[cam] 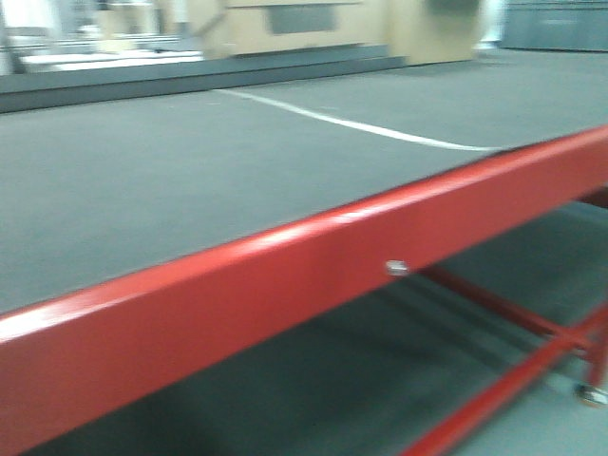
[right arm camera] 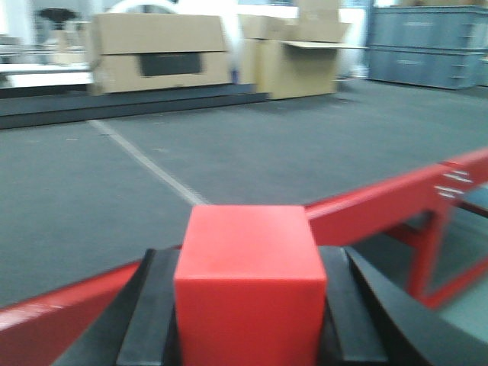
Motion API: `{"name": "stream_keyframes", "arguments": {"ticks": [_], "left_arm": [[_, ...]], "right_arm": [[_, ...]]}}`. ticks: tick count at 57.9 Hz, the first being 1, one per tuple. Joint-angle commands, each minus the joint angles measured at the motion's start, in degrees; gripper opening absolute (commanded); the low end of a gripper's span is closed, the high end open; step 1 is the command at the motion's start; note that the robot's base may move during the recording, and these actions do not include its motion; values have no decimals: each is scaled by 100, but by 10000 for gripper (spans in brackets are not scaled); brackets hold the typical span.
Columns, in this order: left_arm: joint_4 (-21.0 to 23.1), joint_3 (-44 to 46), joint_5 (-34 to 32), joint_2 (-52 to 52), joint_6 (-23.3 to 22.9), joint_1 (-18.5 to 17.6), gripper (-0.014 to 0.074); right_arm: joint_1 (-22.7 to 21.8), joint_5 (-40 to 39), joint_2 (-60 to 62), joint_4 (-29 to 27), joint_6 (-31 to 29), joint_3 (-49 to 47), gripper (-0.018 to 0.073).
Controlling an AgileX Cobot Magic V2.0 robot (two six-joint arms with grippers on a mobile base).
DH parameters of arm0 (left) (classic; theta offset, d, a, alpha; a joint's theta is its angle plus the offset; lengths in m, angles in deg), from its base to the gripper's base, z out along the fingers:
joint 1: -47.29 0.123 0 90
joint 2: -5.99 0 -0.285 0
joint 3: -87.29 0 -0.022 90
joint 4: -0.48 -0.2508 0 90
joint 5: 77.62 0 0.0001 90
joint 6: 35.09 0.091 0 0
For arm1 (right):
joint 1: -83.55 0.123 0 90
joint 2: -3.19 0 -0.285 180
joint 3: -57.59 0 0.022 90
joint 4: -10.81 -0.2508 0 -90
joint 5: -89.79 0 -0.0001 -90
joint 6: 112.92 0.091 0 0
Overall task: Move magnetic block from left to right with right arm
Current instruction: 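Drive the base past the table toward the office chair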
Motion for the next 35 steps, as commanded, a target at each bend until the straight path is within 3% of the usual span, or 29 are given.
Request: {"name": "stream_keyframes", "arguments": {"ticks": [1, 35], "left_arm": [[15, -39, -446, 63, -41, -27, -126], [15, -39, -446, 63, -41, -27, -126]], "right_arm": [[-31, -519, -48, 39, -66, -174, 328], [-31, -519, -48, 39, -66, -174, 328]]}}
